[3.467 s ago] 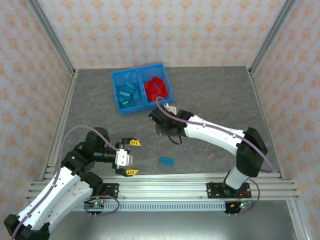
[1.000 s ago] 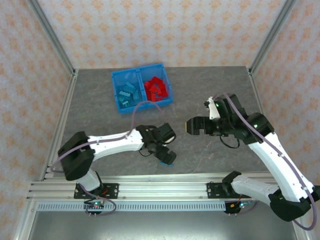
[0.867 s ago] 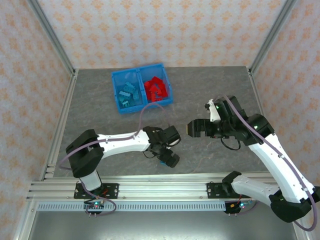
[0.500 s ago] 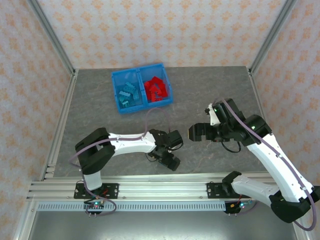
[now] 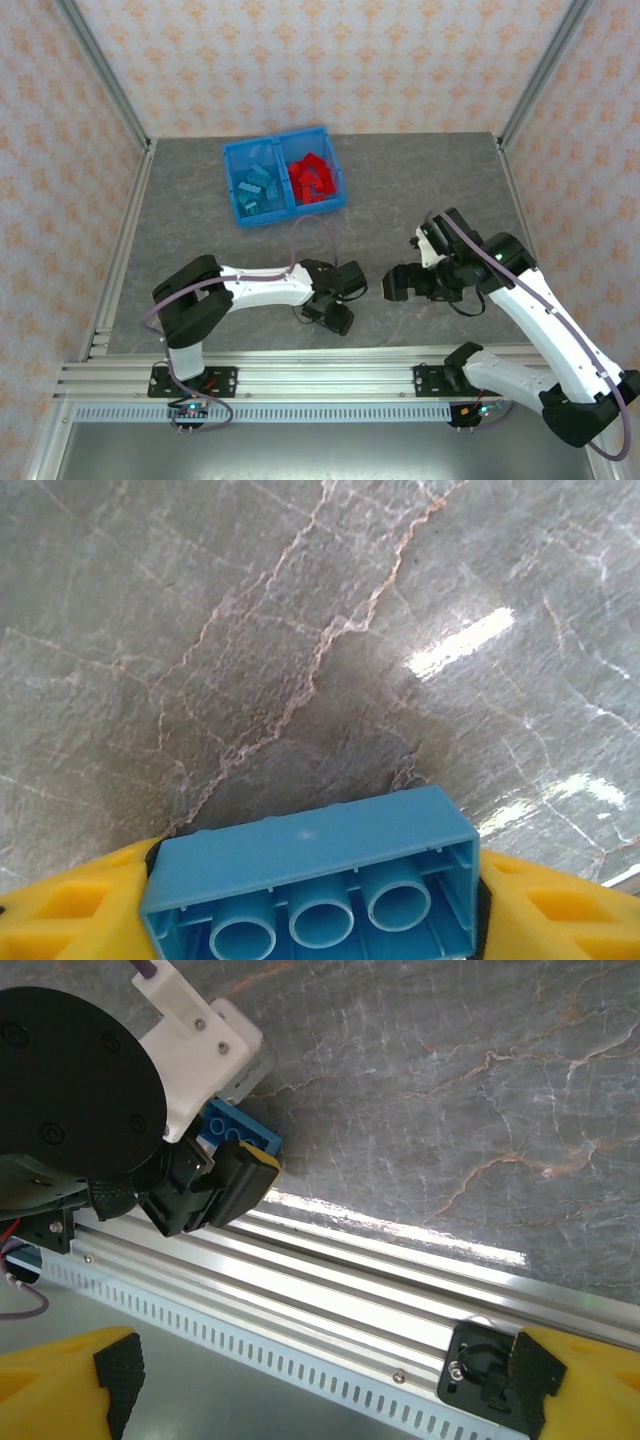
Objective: Sort the legos into containers by color
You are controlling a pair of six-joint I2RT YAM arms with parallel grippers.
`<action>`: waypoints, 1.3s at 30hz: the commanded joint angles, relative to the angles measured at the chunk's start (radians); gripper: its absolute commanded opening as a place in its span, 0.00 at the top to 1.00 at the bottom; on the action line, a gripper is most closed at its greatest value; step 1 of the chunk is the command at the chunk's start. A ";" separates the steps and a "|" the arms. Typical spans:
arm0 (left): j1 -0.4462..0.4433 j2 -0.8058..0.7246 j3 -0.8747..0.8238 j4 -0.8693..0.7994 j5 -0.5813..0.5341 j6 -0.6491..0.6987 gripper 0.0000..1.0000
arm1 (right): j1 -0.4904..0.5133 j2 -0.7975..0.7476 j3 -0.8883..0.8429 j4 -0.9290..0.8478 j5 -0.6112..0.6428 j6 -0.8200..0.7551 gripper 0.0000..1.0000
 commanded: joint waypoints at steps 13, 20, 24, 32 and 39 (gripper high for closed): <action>0.214 -0.254 0.071 -0.097 -0.161 0.115 0.46 | 0.002 0.089 0.049 0.124 -0.019 -0.014 0.05; 0.558 -0.249 0.270 -0.146 -0.272 0.243 0.43 | 0.002 0.170 0.061 0.241 -0.040 -0.013 0.05; 0.695 -0.153 0.396 -0.071 -0.305 0.222 0.43 | 0.003 0.213 0.082 0.276 -0.045 -0.002 0.05; 0.843 0.180 0.712 -0.027 -0.269 0.141 0.44 | 0.002 0.213 0.072 0.315 -0.034 0.041 0.05; 0.911 0.412 0.983 -0.071 -0.217 0.080 0.41 | 0.002 0.209 0.073 0.324 -0.013 0.074 0.05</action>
